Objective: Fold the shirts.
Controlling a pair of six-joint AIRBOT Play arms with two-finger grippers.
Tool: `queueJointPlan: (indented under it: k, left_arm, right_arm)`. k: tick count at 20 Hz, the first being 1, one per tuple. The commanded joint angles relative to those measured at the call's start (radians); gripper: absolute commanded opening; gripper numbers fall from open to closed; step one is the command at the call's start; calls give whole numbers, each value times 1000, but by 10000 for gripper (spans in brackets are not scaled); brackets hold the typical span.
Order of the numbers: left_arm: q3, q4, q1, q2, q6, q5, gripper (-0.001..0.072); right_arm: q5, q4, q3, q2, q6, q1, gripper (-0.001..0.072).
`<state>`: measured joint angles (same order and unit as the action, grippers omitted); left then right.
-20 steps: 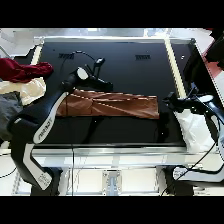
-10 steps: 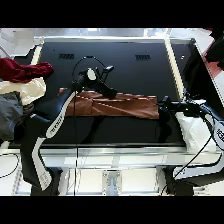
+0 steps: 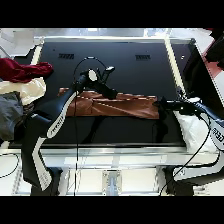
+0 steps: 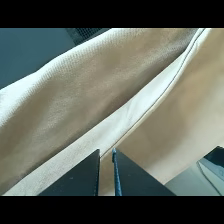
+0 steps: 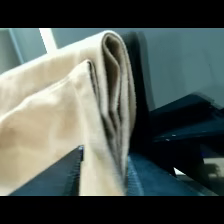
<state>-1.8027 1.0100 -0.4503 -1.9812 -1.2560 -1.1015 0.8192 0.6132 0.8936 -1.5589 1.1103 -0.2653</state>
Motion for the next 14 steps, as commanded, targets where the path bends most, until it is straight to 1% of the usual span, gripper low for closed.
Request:
queueJointPlan:
  k: [1,2,3,4,5,6,9,12,14]
  left_arm:
    - [-1,0,-1,-1,0,1,99]
    - [-1,0,-1,-1,0,1,98]
    - [-1,1,-1,-1,0,1,99]
    - [-1,1,-1,-1,0,0,97]
    - [-1,5,-1,0,0,-5,71]
    - [-1,11,-1,-1,-2,-19,8]
    - [-1,13,-1,-15,-1,-92,8]
    - [-1,12,-1,-40,-25,-93,8]
    - [-1,12,-1,-48,-27,-90,7]
  right_arm:
    - [37,5,6,-1,6,19,259]
    - [53,3,6,0,6,19,236]
    - [66,0,6,0,5,19,109]
    - [88,-8,9,1,2,19,11]
    - [124,-8,24,3,-3,19,12]
    - [175,-8,53,9,-5,19,12]
    - [308,-8,167,67,10,21,11]
    - [361,-6,292,135,64,63,10]
    - [373,-5,391,148,98,138,10]
